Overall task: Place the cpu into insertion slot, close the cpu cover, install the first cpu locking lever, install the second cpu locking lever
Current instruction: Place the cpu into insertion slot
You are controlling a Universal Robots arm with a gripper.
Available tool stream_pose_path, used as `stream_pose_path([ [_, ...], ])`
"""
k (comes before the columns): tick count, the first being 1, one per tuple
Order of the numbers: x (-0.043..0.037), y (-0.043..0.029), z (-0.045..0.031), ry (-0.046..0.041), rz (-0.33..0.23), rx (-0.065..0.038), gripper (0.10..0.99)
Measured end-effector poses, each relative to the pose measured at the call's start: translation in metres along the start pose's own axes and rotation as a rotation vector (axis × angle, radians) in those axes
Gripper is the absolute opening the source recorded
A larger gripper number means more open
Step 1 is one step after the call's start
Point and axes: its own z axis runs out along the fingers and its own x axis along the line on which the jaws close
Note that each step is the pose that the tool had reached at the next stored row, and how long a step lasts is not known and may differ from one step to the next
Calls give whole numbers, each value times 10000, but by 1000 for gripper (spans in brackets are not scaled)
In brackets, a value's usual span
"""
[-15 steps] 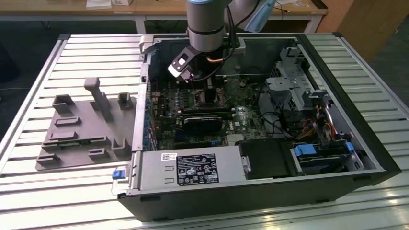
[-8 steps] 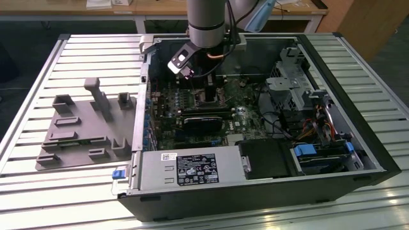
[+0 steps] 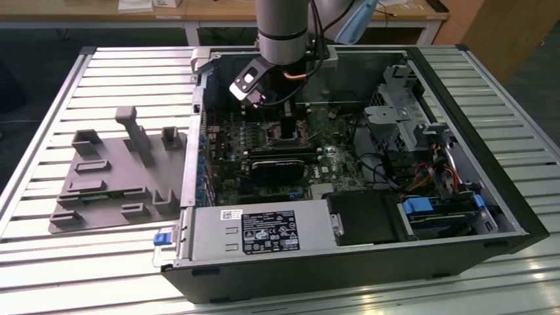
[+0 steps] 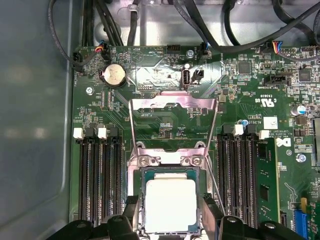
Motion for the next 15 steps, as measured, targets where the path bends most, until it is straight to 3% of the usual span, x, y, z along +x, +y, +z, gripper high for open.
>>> stream_pose_path([
  [4, 0, 0, -3, 0, 0, 0, 596],
  [6, 0, 0, -4, 0, 0, 0, 471],
  [7, 0, 0, -5, 0, 0, 0, 471],
  [9, 0, 1, -6, 0, 0, 0, 353],
  [10, 0, 1, -7, 0, 0, 0, 353],
  [13, 0, 1, -9, 0, 0, 0, 176],
  [14, 0, 1, -10, 0, 0, 0, 176],
  [15, 0, 1, -11, 0, 0, 0, 122],
])
